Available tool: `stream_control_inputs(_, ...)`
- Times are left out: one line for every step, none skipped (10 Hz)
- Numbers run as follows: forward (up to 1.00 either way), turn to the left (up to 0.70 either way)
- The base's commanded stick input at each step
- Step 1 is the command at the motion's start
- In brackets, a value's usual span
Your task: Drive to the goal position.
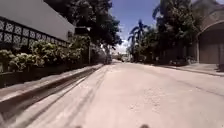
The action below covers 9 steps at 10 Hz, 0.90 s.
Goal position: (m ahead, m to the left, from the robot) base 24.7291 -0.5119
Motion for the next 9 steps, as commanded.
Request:
stream_control_inputs(1.0,0.0)
stream_control_inputs(1.0,0.0)
stream_control_inputs(1.0,0.0)
stream_control_inputs(1.0,0.0)
stream_control_inputs(1.0,0.0)
stream_control_inputs(1.0,0.0)
stream_control_inputs(1.0,0.0)
stream_control_inputs(1.0,0.0)
stream_control_inputs(1.0,0.0)
